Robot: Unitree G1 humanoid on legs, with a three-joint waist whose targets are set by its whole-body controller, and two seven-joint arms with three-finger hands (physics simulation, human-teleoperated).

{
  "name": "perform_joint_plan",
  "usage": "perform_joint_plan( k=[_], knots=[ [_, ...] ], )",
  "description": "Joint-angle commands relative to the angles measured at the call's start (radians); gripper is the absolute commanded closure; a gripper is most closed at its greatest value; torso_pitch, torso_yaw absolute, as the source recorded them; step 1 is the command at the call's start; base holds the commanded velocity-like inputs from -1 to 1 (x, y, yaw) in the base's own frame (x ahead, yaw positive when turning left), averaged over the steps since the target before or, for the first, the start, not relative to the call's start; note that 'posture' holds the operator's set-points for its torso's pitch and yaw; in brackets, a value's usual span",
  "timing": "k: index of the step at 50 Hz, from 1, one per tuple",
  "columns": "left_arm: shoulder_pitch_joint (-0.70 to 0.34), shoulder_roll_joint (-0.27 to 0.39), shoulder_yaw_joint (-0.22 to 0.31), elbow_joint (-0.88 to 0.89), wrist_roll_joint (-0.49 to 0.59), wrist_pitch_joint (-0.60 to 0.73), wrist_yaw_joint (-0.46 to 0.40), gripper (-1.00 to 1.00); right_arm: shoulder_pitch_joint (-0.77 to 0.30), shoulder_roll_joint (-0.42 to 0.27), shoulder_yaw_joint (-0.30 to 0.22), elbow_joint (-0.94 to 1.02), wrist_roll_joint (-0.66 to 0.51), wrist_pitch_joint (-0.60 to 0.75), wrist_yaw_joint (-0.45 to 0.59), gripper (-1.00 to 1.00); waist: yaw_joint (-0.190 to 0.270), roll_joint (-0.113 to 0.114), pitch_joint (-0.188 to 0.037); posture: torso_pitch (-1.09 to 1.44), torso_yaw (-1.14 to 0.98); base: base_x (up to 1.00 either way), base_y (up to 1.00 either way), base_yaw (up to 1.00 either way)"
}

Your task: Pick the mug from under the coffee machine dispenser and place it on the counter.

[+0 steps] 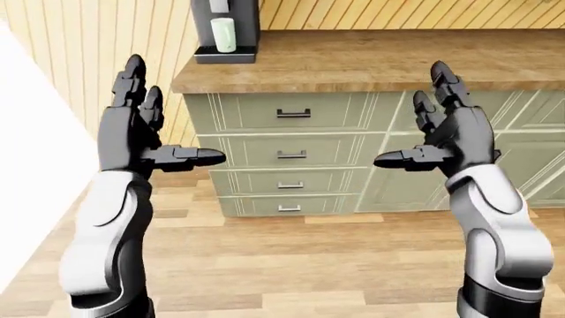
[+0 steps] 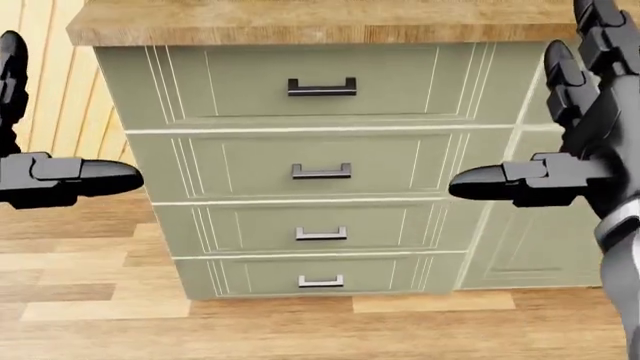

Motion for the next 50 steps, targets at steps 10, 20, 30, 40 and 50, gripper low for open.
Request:
perform_joint_plan(
  k=[10, 20, 30, 40, 50],
  knots=[
    [-0.116, 0.083, 0.037, -0.021, -0.068, 0.064, 0.039, -1.0, -0.111, -0.101, -0.05, -0.011, 0.051, 0.032, -0.006, -1.0, 0.0, 0.001, -0.008, 0.0, 0.0, 0.0, 0.0, 0.0],
    [-0.173, 0.14, 0.055, 0.004, -0.105, 0.08, 0.06, -1.0, -0.16, -0.169, -0.073, -0.008, 0.086, 0.076, -0.016, -1.0, 0.001, -0.001, -0.004, 0.0, 0.0, 0.0, 0.0, 0.0],
    [-0.198, 0.18, 0.072, -0.002, -0.14, 0.099, 0.085, -1.0, -0.16, -0.186, -0.08, -0.001, 0.087, 0.064, -0.014, -1.0, -0.001, 0.004, -0.024, 0.0, 0.0, 0.01, 0.0, 0.0],
    [-0.22, 0.207, 0.081, -0.018, -0.16, 0.13, 0.1, -1.0, -0.167, -0.205, -0.092, 0.003, 0.095, 0.059, -0.016, -1.0, -0.003, -0.002, 0.02, 0.0, 0.0, 0.19, 0.0, 0.0],
    [-0.226, 0.218, 0.084, -0.024, -0.172, 0.137, 0.111, -1.0, -0.167, -0.208, -0.089, -0.003, 0.099, 0.063, -0.022, -1.0, -0.006, 0.069, 0.015, 0.0, 0.0, 0.33, 0.0, 0.0]
  ],
)
